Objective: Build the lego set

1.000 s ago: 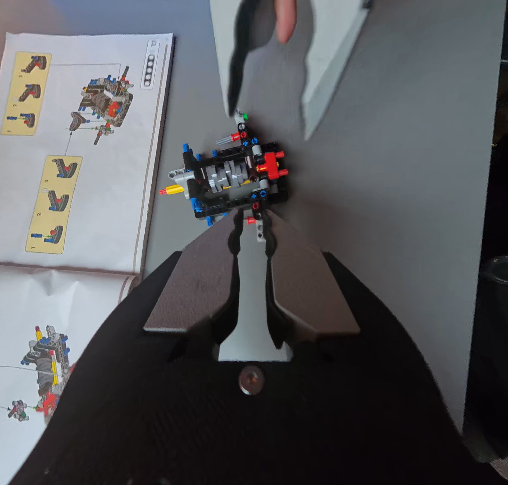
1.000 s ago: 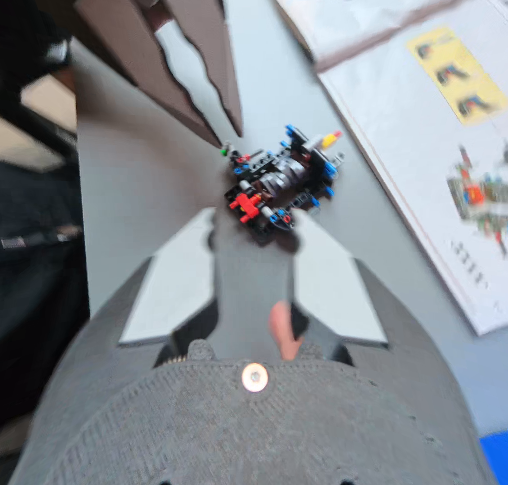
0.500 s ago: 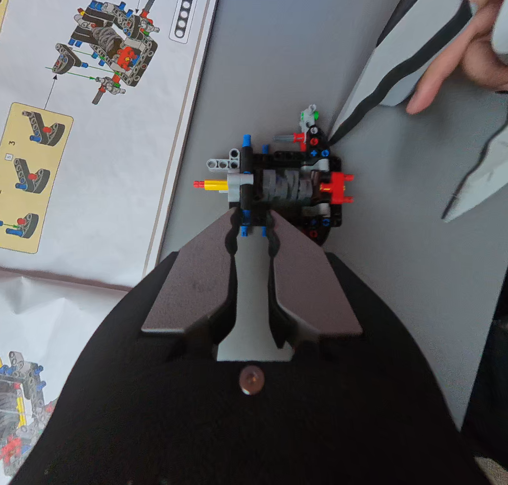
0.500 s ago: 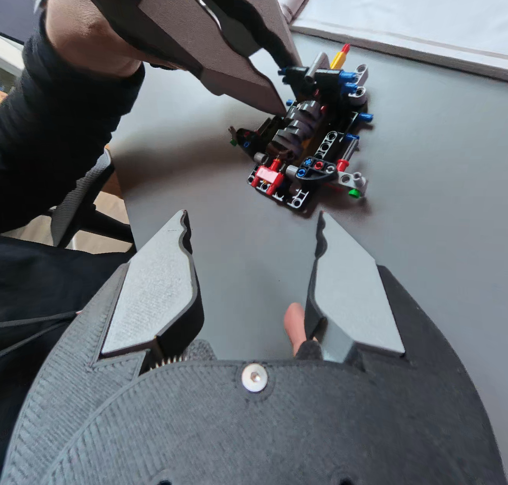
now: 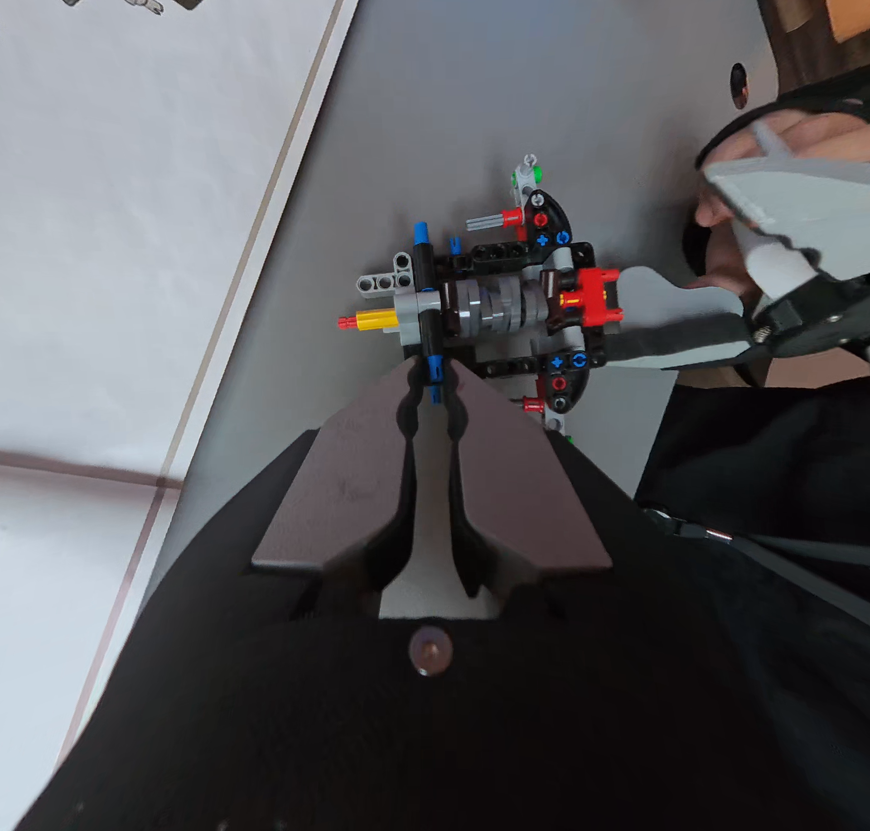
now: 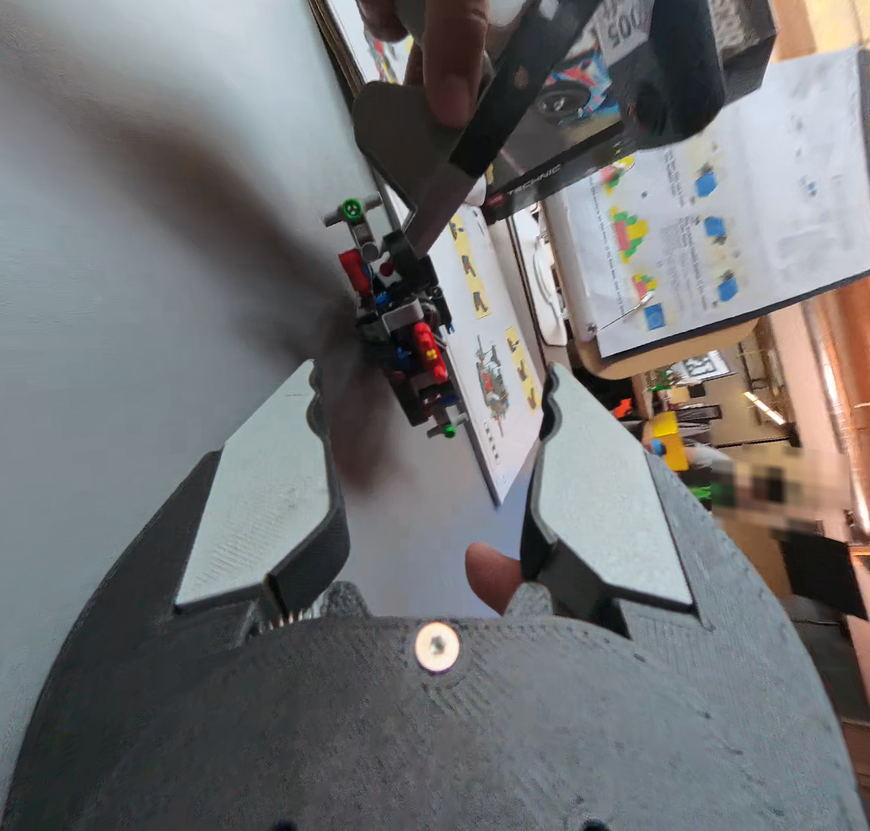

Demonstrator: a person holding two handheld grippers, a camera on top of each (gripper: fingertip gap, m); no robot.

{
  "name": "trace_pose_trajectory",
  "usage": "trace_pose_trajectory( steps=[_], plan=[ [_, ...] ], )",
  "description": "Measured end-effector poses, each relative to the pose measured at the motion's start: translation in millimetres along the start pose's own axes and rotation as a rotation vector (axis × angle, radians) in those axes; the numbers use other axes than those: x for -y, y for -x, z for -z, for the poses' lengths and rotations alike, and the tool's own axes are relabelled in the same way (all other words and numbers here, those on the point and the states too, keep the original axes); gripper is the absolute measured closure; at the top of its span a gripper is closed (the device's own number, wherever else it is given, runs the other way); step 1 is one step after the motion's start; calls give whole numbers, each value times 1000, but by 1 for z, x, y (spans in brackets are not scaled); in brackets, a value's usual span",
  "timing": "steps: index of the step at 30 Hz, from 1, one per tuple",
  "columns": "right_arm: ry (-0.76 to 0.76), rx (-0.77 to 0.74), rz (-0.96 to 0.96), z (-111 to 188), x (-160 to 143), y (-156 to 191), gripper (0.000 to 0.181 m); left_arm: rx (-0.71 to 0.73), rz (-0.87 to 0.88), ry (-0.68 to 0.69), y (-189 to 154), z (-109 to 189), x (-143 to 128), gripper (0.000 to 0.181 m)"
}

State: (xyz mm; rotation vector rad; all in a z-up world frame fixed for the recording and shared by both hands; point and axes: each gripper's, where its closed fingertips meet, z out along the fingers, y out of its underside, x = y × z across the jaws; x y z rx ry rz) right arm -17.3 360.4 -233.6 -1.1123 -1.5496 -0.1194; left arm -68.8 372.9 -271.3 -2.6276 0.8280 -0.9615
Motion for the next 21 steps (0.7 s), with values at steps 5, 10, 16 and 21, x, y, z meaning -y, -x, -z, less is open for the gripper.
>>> trace_pose_trajectory(
  steps=[5, 10, 16, 21],
  plan=[
    [-35, 71, 137, -12, 9, 13, 150, -62, 12, 29, -17, 0, -2, 178],
    [-113, 129, -30, -9, 4, 8, 156, -17, -151, -174, -25, 24, 15, 164],
    [-200, 186, -174, -4, -4, 2, 155, 277, -732, -343, -46, 27, -2, 147],
    [-333, 277, -340, 6, 5, -6, 156, 450, -995, -434, -61, 10, 6, 152]
  ],
)
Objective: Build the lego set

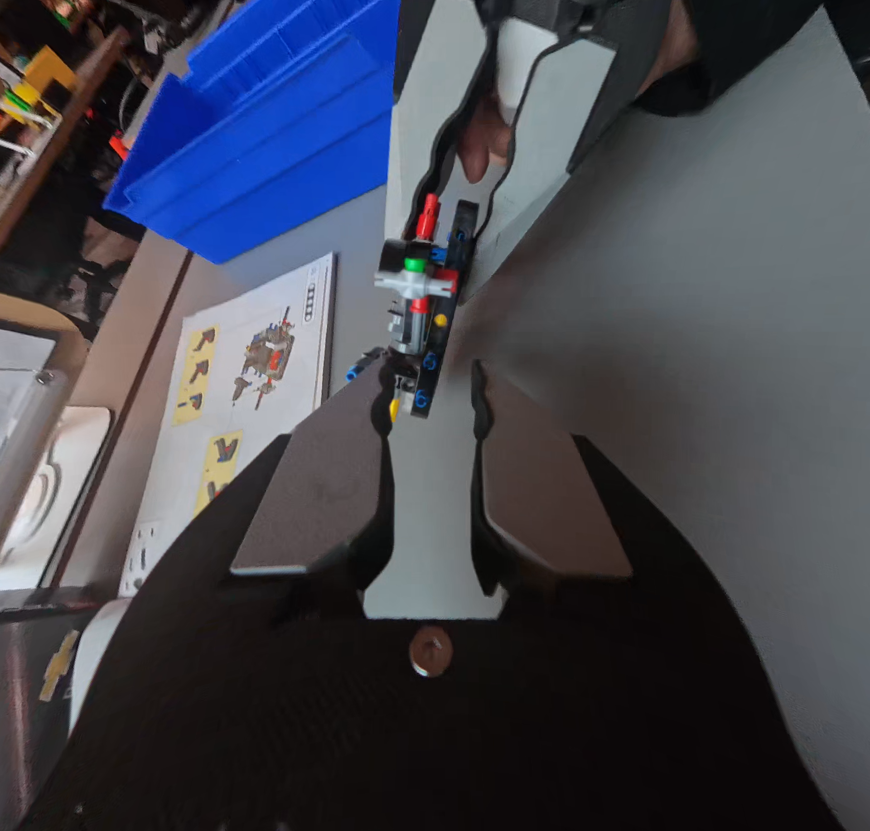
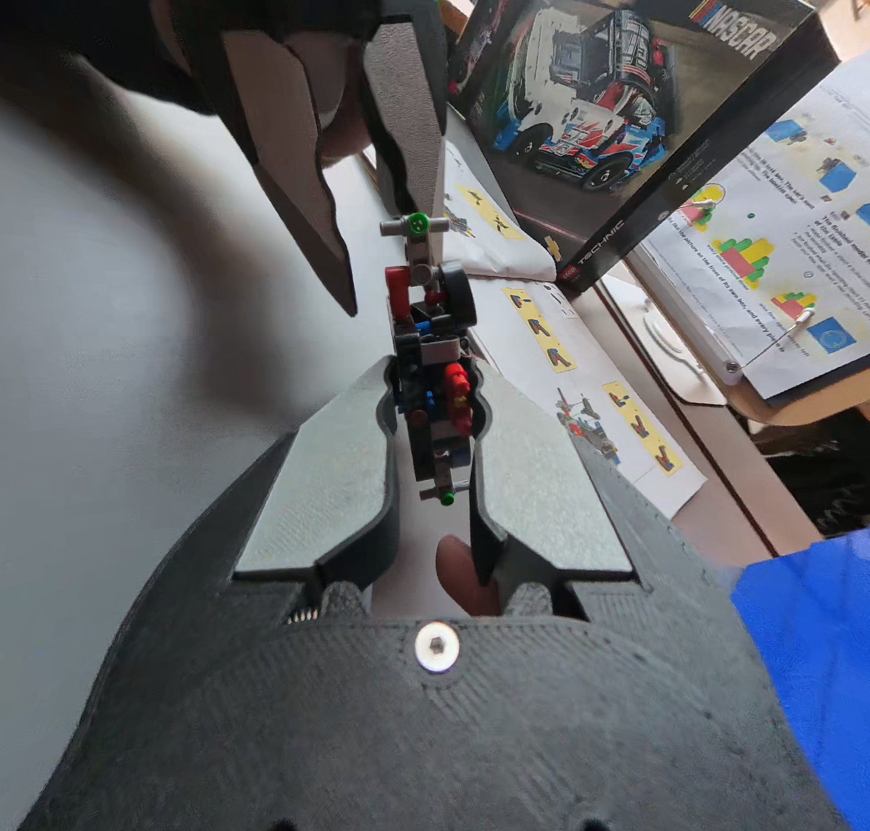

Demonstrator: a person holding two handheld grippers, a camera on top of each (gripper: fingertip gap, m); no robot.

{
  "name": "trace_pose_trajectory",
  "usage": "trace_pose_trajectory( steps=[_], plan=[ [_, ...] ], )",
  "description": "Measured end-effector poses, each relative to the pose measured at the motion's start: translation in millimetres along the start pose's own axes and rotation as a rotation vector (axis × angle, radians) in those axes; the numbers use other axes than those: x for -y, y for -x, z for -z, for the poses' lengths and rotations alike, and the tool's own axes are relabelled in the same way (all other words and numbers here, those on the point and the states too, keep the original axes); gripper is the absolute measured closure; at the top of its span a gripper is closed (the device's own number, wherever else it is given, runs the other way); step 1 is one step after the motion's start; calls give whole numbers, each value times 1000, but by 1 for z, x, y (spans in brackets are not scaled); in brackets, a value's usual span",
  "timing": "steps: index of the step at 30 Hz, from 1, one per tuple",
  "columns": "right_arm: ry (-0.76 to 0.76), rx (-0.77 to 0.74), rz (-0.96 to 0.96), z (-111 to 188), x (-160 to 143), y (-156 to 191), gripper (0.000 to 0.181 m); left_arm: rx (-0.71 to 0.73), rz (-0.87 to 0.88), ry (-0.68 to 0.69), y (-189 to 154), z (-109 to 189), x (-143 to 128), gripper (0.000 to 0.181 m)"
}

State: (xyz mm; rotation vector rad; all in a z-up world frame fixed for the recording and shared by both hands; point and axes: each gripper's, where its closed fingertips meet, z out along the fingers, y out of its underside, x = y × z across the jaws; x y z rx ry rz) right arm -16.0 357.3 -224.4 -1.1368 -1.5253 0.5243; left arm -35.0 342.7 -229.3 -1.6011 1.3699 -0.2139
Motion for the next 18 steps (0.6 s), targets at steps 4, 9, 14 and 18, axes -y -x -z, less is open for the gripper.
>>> trace_pose_trajectory(
  steps=[4, 9, 14, 18],
  plan=[
    [-67, 159, -226, 1, 3, 1, 156, -17, 7, 19, 4, -13, 8, 162],
    [-84, 275, -483, -3, -3, -10, 154, -158, 278, 86, 10, -24, 7, 164],
    [-78, 192, -376, 7, -2, -28, 135, -210, 358, 123, 13, -29, -1, 164],
    [-59, 222, -227, 9, 3, -23, 148, -241, 306, 112, 6, -27, 3, 164]
  ],
)
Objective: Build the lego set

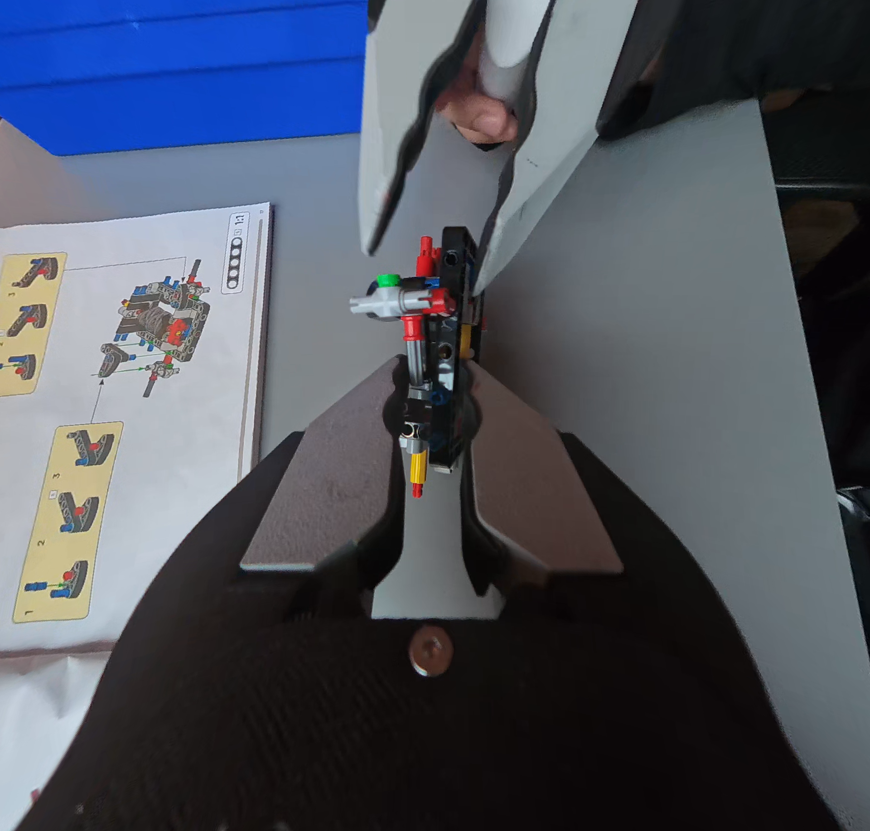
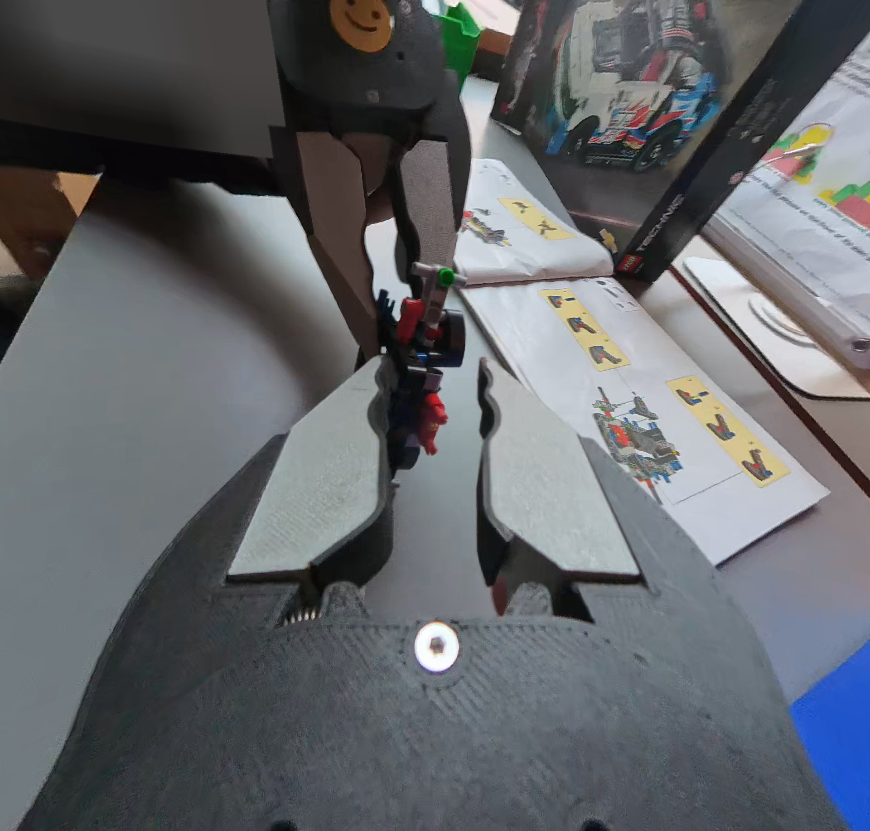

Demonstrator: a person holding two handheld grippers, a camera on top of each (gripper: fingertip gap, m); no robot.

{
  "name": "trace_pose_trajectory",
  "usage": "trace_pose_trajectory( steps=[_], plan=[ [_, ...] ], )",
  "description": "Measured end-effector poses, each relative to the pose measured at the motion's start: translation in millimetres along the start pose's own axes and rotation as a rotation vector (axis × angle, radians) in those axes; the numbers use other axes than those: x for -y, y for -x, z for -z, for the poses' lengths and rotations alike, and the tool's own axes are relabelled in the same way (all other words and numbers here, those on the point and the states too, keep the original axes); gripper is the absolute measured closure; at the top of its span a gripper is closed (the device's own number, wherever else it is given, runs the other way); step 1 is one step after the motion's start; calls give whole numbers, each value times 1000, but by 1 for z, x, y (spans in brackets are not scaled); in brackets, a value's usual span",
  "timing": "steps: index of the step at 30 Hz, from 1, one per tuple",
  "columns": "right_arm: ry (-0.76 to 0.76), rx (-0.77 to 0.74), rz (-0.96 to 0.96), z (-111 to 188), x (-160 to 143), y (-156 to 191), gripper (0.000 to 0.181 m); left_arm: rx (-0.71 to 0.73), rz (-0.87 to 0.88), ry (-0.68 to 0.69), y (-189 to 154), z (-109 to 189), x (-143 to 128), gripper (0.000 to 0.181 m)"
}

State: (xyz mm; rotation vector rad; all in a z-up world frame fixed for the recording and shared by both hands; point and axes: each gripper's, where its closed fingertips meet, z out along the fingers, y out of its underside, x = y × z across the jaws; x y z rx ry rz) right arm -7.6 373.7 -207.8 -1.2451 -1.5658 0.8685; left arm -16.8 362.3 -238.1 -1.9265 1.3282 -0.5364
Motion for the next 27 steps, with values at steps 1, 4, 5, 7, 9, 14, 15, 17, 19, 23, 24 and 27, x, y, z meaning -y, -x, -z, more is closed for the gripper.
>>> trace_pose_trajectory(
  steps=[1, 4, 5, 7, 9, 14, 15, 17, 19, 23, 24, 27],
  plan=[
    [33, 53, 0, -2, -4, 6, 153, -2, -6, 13, -1, 0, -1, 164],
    [67, 84, -43, -6, -10, 9, 140, 13, -33, 19, -2, -1, -1, 164],
    [54, 74, -41, -7, -9, 9, 136, 20, -40, 24, -2, -1, -2, 164],
    [78, 53, -8, -10, -11, 9, 134, 39, -61, 30, -4, 0, -2, 164],
    [90, 22, 28, -11, -10, 10, 127, 67, -95, 48, -6, 1, -5, 164],
    [110, -5, 165, -14, -1, 22, 141, 95, -159, 58, -16, 2, -6, 164],
    [126, 3, 183, -15, -1, 25, 145, 98, -172, 59, -16, 2, -5, 164],
    [149, -4, 221, -17, -2, 26, 148, 119, -193, 73, -15, 2, -6, 164],
    [163, -15, 218, -17, -2, 23, 148, 145, -202, 57, -12, 4, -5, 164],
    [148, 0, 213, -19, -1, 29, 148, 129, -203, 40, -16, 4, -8, 164],
    [144, 3, 219, -18, -1, 30, 149, 129, -209, 20, -17, 3, -7, 165],
    [131, 19, 225, -17, -1, 33, 149, 90, -184, -4, -21, 3, -5, 165]
  ],
)
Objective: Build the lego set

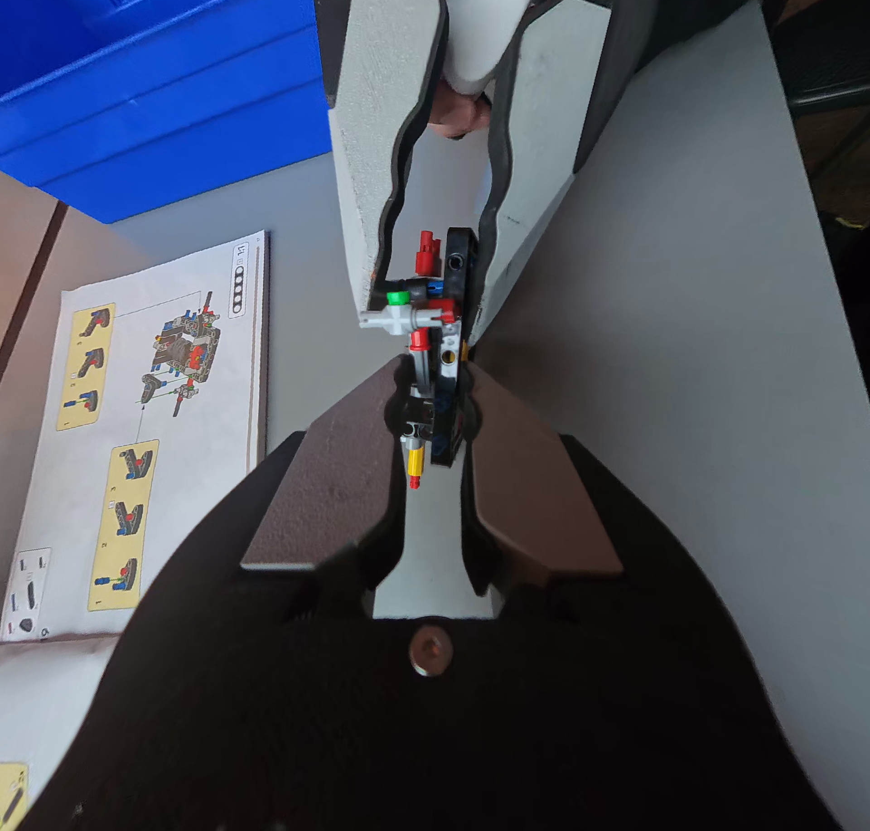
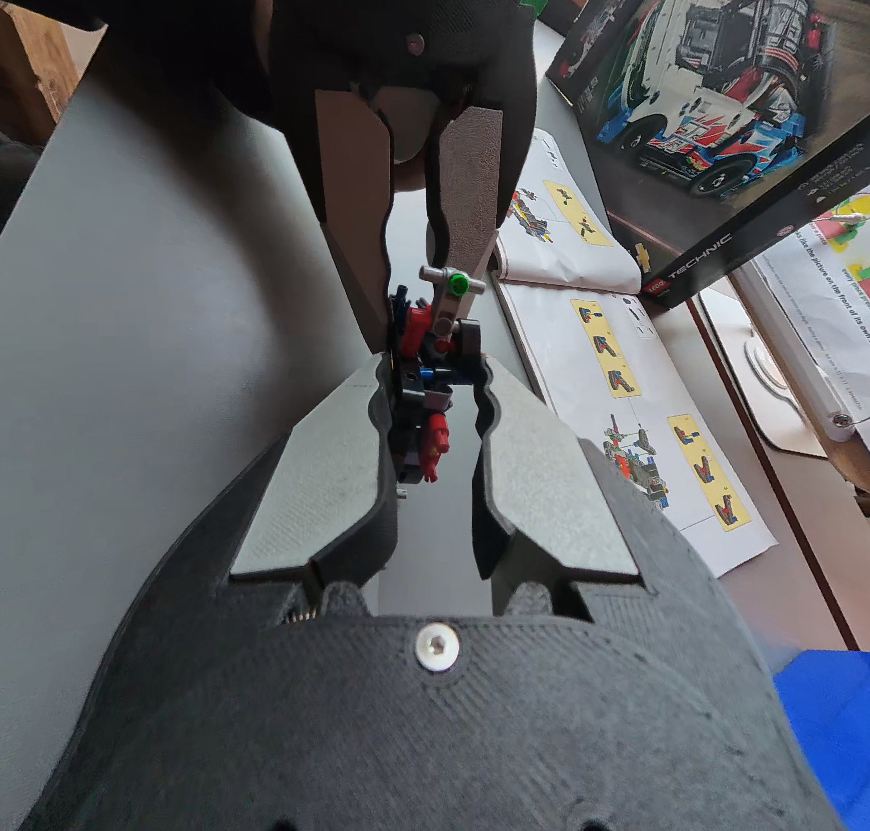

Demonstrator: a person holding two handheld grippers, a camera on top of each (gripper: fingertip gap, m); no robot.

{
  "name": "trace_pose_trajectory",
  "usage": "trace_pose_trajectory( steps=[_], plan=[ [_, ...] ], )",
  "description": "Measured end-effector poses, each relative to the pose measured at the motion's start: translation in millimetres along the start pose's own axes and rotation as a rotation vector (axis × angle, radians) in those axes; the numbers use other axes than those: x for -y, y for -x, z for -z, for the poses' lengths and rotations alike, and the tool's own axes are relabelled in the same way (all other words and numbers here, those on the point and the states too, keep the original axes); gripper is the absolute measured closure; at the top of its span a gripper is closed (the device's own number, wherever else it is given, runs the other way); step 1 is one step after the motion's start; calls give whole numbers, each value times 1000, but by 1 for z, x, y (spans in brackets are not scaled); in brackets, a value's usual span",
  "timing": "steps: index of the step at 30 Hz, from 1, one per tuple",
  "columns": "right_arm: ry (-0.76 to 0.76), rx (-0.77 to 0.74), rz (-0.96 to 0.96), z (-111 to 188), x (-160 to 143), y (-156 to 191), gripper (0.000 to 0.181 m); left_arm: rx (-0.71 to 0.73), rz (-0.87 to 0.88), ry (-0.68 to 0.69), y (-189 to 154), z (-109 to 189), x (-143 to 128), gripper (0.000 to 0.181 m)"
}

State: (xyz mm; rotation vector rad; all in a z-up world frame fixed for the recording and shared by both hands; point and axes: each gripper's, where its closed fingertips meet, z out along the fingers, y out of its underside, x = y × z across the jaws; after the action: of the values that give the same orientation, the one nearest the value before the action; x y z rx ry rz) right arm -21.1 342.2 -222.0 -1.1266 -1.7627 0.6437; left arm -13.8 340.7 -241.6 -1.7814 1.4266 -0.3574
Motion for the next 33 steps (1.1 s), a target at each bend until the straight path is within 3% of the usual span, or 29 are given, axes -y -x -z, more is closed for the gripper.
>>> trace_pose_trajectory(
  steps=[6, 14, 17, 21, 25, 29, 33],
  plan=[
    [41, -22, 71, 1, 3, 2, 156, -32, -10, -16, -3, -1, 2, 168],
    [-104, 47, -68, 4, 0, -1, 156, -9, 21, -11, 1, -4, 4, 167],
    [-77, 90, -106, 5, -7, -1, 154, 44, -30, 14, 2, -7, 5, 167],
    [-79, 53, 32, 5, -7, 3, 157, 118, -151, 51, 2, -6, 4, 167],
    [-70, 17, 7, 4, -4, -1, 157, 153, -209, -65, 5, -2, 7, 166],
    [-72, -68, 121, 1, 6, 2, 158, 184, -302, -170, 4, 5, 7, 167],
    [-40, -108, 203, -4, 7, 9, 156, 197, -356, -154, -3, 1, 1, 167]
  ],
)
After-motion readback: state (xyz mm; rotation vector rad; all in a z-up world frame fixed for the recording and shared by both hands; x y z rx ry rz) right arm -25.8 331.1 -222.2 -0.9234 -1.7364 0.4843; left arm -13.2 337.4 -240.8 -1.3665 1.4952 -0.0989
